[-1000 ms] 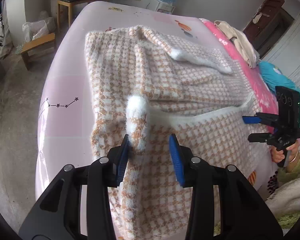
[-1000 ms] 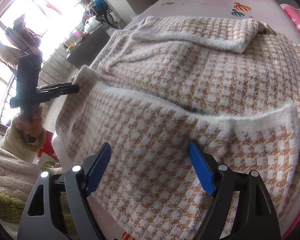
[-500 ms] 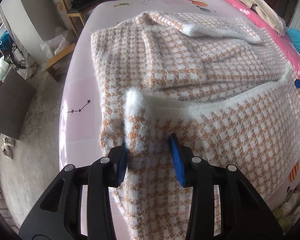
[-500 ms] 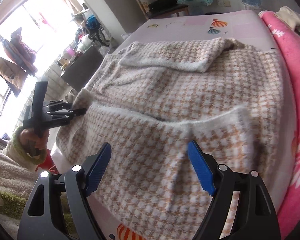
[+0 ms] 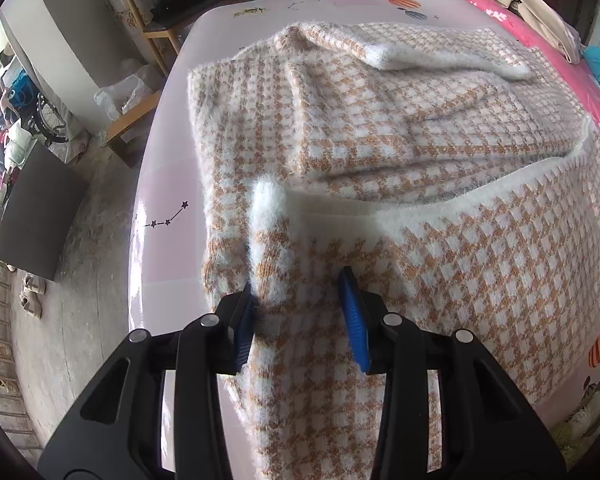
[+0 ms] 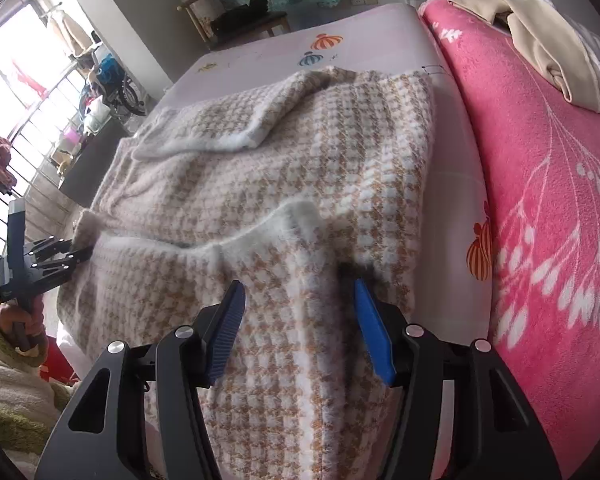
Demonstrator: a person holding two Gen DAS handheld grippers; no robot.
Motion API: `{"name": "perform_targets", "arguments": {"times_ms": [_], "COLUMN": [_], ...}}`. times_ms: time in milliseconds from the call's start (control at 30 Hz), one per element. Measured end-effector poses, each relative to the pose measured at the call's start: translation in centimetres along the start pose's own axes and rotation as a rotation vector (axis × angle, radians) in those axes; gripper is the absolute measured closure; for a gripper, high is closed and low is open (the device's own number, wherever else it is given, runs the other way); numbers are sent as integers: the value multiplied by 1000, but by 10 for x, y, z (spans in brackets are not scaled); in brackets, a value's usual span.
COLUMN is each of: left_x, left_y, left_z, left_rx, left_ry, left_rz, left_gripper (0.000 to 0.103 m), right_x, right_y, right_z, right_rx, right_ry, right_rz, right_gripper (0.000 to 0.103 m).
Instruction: Fold large clothes
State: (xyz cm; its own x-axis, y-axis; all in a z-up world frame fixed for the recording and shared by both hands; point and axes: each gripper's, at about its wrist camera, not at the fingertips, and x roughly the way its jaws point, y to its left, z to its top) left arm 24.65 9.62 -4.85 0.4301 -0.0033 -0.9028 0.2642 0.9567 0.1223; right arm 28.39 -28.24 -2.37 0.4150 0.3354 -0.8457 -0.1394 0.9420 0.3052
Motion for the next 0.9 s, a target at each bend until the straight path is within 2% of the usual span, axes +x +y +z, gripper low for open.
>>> {"name": "perform_targets", "arguments": {"times_ms": [167,267,533,900], "left_x": [1,0,2,0], "left_y": [-1,-2,-7,-7], "left_z": [2,2,3,4], "left_rx": [-1,-6,-15,-41], "left_ry": [3,8,13,35], "left_rz": [3,11,45,60], "left_gripper": [65,65,65,65], "right_x": [12,12,19,21], "right_y": [-10,-1,14,15], "right_z": [-8,-9,-3,0], "right_rx": [59,14,-62,-45], "right_ry": [61,67,80,104], "right_rz": [49,-8,-105,-121], "right_gripper": [73,78,80,80]}}
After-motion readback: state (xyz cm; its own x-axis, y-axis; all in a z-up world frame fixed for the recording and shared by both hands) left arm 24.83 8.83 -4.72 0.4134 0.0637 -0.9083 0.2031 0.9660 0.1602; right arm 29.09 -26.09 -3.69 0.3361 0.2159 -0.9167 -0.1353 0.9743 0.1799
